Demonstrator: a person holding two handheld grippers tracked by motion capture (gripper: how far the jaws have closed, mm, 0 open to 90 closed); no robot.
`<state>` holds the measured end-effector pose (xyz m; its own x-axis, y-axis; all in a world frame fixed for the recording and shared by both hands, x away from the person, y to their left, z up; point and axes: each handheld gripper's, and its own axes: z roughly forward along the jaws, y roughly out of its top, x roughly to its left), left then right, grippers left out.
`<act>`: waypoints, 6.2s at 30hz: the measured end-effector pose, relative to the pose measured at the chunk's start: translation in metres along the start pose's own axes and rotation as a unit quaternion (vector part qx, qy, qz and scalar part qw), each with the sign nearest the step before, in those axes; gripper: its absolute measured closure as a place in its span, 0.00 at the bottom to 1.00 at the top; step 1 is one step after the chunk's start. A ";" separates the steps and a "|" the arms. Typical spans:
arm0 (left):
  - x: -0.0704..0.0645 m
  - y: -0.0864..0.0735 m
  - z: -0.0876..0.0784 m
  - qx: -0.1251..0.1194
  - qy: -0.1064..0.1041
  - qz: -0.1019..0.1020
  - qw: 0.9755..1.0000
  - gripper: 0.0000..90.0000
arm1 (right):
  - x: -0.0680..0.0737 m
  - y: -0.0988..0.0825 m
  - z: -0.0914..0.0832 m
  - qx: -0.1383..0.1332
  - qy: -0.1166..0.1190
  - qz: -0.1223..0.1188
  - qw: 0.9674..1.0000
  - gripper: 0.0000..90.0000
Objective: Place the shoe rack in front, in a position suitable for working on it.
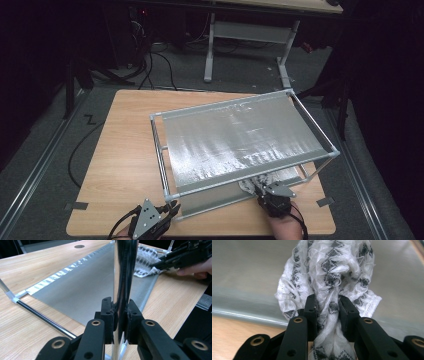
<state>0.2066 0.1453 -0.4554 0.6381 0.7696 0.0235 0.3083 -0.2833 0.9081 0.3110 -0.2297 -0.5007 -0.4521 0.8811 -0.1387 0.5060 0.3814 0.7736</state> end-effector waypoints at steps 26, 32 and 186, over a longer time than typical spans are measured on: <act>-0.001 -0.001 0.000 -0.005 0.003 0.009 1.000 0.88 | -0.109 -0.028 -0.014 0.004 -0.126 0.106 0.986 0.79; -0.001 -0.001 0.000 -0.004 0.003 0.010 1.000 0.88 | -0.110 -0.027 -0.012 0.003 -0.133 0.110 0.985 0.79; 0.008 0.000 -0.002 0.009 0.007 0.017 1.000 0.88 | -0.035 -0.004 -0.004 0.029 -0.031 0.053 0.998 0.78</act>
<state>0.2104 0.1529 -0.4546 0.6384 0.7673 0.0607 0.2985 -0.3195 0.8993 0.3220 -0.2628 -0.4963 -0.3485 0.9321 -0.0985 0.5911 0.3001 0.7487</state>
